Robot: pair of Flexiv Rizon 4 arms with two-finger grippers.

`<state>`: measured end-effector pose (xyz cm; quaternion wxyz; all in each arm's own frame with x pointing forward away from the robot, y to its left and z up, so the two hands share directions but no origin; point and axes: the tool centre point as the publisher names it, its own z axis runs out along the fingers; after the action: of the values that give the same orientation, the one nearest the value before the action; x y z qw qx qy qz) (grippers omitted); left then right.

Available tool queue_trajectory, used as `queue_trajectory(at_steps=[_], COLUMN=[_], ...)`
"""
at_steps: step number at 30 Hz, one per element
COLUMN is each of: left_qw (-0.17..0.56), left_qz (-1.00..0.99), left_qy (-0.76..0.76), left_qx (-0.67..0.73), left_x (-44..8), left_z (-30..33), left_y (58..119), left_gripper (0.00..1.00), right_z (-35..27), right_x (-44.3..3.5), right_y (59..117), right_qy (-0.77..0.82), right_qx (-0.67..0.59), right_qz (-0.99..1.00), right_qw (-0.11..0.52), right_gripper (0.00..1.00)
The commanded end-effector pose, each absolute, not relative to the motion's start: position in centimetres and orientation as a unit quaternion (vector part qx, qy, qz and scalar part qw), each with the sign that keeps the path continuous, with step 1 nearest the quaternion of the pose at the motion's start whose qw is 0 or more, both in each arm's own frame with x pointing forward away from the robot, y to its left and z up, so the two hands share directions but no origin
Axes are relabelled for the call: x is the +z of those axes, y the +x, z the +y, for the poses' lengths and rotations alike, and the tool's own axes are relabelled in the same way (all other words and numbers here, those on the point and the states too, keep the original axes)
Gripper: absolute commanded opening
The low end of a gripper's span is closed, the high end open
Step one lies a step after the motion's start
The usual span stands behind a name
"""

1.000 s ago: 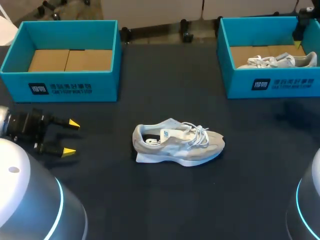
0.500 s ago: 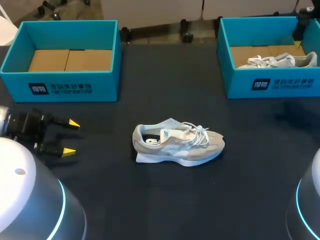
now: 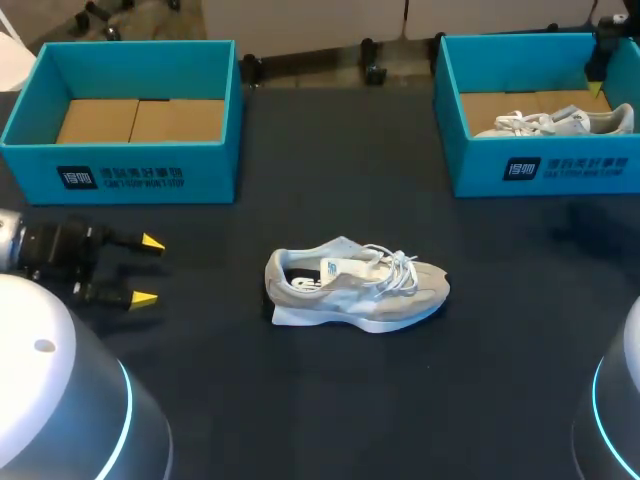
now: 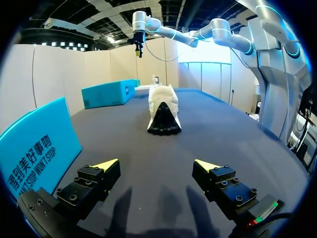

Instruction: Take the shoe out of the shoebox, open the shoe tongue, remove and reinsert the insole, then place the shoe into the shoebox

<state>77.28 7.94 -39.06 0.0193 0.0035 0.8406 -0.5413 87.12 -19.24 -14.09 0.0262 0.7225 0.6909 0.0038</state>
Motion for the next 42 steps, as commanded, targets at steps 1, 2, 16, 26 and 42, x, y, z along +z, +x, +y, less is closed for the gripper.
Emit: queue_trajectory(at_steps=[1, 2, 16, 26, 42], left_qw=[0.018, 0.018, 0.008, 0.028, 0.022], left_qz=[0.842, 0.841, 0.847, 0.834, 0.818], left_qy=[0.001, 0.001, -0.022, -0.032, -0.030], left_qx=[-0.540, -0.540, -0.531, -0.551, -0.574], left_x=[-39.1, -39.1, -39.6, -39.4, -40.0], left_z=[6.5, 6.1, 1.7, -1.2, -5.9], left_y=[77.6, 77.7, 78.1, 77.8, 76.4], left_gripper=[1.00, 1.00, 1.00, 1.00, 1.00], right_z=[-19.2, -19.2, -19.2, -19.2, -19.2], right_x=[-14.1, -14.1, -14.1, -14.1, -14.1], right_y=[87.2, 87.2, 87.2, 87.2, 87.2], right_qy=[0.723, 0.723, 0.723, 0.723, 0.723], right_qx=[0.003, 0.003, 0.003, 0.003, 0.003], right_qz=[0.691, 0.691, 0.691, 0.691, 0.691], right_qw=[0.026, 0.026, 0.026, 0.026, 0.026], right_gripper=[1.00, 1.00, 1.00, 1.00, 1.00])
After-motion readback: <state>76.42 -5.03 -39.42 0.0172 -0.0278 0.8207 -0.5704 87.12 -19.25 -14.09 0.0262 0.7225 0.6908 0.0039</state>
